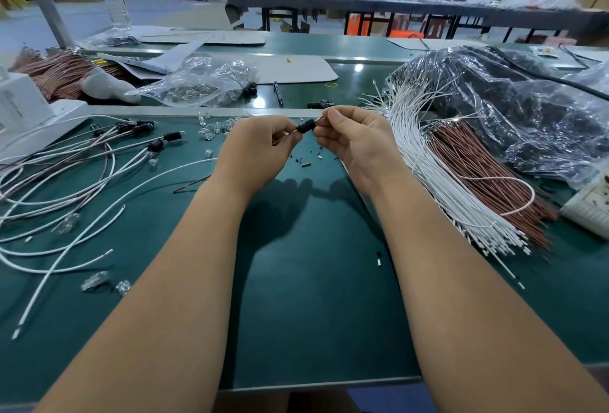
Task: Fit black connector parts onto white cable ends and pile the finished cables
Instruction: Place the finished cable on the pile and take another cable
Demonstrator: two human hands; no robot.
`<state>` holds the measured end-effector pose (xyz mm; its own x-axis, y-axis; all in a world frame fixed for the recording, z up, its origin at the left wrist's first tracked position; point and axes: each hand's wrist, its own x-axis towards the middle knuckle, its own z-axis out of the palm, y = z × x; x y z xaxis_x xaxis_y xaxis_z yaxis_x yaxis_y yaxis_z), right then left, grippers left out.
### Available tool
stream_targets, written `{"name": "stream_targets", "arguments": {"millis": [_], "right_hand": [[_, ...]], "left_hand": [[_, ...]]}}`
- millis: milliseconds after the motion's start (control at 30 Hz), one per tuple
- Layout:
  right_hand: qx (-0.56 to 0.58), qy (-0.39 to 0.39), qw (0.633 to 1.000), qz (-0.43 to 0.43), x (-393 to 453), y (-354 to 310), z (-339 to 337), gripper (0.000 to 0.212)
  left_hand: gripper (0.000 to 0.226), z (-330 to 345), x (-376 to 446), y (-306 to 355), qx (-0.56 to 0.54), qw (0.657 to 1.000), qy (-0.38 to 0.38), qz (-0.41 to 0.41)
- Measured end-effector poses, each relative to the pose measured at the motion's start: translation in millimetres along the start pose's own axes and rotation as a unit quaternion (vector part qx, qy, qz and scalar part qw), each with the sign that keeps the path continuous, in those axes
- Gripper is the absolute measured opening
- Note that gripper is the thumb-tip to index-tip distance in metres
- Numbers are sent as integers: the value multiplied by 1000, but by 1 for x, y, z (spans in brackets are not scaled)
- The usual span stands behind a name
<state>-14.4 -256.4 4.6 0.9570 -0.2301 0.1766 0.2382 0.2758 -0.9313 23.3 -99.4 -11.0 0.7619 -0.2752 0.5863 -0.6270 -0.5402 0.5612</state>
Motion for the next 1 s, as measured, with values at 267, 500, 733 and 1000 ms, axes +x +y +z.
{"name": "stream_targets", "arguments": {"millis": [267, 500, 733, 1000], "right_hand": [[-35, 21, 999, -6, 0, 0, 1, 10], [-58, 58, 997, -7, 2, 3, -3, 11], [-93, 71, 993, -7, 3, 6, -1, 18], [-115, 72, 991, 4, 4, 9, 3, 16]], "left_hand": [[9, 1, -1, 1, -7, 1000, 1, -9], [14, 7, -3, 12, -52, 998, -24, -15], [16, 9, -3, 15, -9, 1000, -5, 7], [19, 9, -4, 16, 17, 999, 19, 37]]}}
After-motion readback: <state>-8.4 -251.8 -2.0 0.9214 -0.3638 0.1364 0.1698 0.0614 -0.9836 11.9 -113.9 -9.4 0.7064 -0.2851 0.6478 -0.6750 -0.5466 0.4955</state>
